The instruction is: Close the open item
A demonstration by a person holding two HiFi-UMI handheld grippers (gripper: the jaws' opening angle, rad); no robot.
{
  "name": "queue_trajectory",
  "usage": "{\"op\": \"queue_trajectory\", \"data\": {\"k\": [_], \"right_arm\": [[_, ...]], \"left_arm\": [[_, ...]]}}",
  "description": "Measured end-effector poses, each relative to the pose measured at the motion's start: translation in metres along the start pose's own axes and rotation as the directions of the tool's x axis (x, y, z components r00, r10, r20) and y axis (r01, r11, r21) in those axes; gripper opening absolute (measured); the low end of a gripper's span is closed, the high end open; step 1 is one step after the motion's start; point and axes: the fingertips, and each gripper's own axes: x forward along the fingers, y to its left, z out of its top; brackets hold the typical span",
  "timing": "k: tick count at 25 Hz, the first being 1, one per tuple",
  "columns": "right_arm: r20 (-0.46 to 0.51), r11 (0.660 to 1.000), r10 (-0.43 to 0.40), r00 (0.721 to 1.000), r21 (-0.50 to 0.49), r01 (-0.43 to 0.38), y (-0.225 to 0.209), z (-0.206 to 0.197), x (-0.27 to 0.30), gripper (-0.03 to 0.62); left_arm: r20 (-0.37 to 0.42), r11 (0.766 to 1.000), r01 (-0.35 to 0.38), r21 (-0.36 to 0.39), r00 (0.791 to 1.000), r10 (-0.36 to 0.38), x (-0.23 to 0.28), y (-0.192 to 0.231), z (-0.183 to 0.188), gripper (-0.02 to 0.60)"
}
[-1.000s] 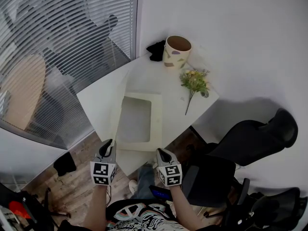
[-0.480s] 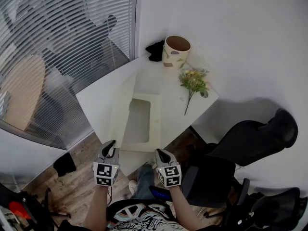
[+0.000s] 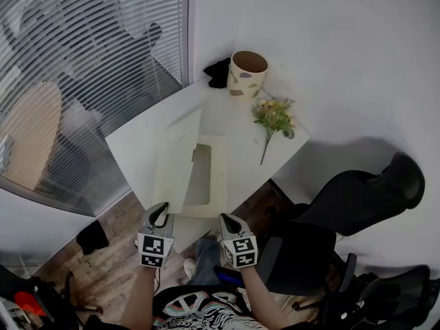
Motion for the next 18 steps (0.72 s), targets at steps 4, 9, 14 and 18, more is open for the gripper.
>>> {"op": "queue_trajectory", "data": {"k": [4,9,14,18], "right_arm": [[0.001,1.0,0.005,1.0,0.0,-0.005,0.0,0.0,0.0,0.0],[-0.001,1.0,0.02,1.0,-0.016,-0.02,0.001,-0.001,-0.001,0.0],[0.007,1.0,0.018,1.0,-0.009,-0.018,0.0,0.001,-0.001,0.0],[0.007,1.0,0.023,1.0,-0.007,-0.023,0.0,0.0,-0.001,0.0]], "left_arm": [[-0.004,1.0,0.013,0.02,1.0,-0.013,0.004,-0.007,0.0,0.107],[-0.014,0.998,0.034,0.057,0.999,-0.033,0.009,-0.017,-0.001,0.112],[-0.02,0.996,0.053,0.07,0.998,-0.052,0.014,-0.023,-0.001,0.115],[-0.034,0.995,0.062,0.079,0.998,-0.059,0.016,-0.027,-0.004,0.12]]}}
